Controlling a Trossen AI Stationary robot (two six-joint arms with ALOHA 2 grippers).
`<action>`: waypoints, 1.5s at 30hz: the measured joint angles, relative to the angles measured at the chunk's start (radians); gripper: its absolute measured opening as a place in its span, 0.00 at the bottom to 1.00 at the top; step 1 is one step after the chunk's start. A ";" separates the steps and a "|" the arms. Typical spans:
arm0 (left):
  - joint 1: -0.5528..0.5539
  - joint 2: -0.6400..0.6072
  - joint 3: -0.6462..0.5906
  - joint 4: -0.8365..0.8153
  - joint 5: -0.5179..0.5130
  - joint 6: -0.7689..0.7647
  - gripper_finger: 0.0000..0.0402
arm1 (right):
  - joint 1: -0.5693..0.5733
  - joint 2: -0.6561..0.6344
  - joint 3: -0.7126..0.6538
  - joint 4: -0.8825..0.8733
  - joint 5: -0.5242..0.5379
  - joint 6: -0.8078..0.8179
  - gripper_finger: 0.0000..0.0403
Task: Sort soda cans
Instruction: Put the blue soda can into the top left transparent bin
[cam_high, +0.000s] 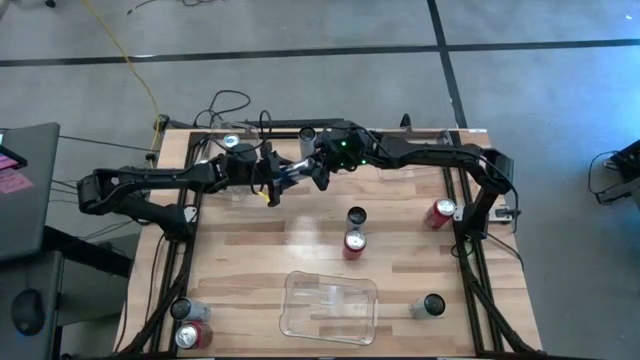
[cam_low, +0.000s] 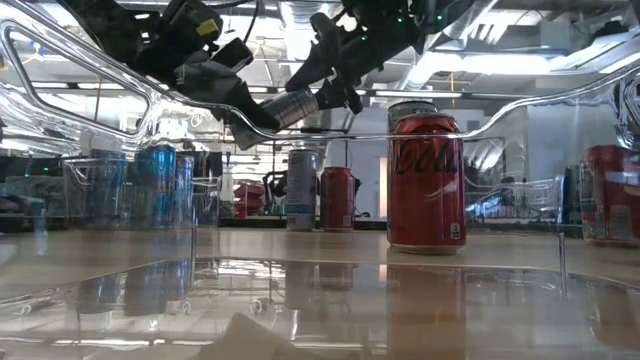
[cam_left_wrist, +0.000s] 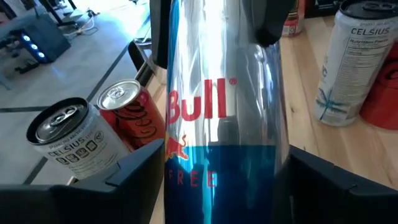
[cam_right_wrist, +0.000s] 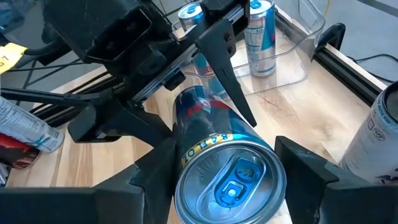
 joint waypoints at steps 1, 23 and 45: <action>0.000 0.000 0.000 0.001 0.000 0.000 0.70 | 0.000 0.000 0.000 0.000 0.000 0.000 0.60; 0.000 0.000 0.000 0.030 0.000 -0.043 0.57 | -0.002 -0.009 0.000 0.006 0.004 -0.046 0.71; 0.001 0.000 0.000 0.178 -0.001 -0.184 0.57 | 0.008 -0.125 -0.171 0.267 0.174 -0.022 0.87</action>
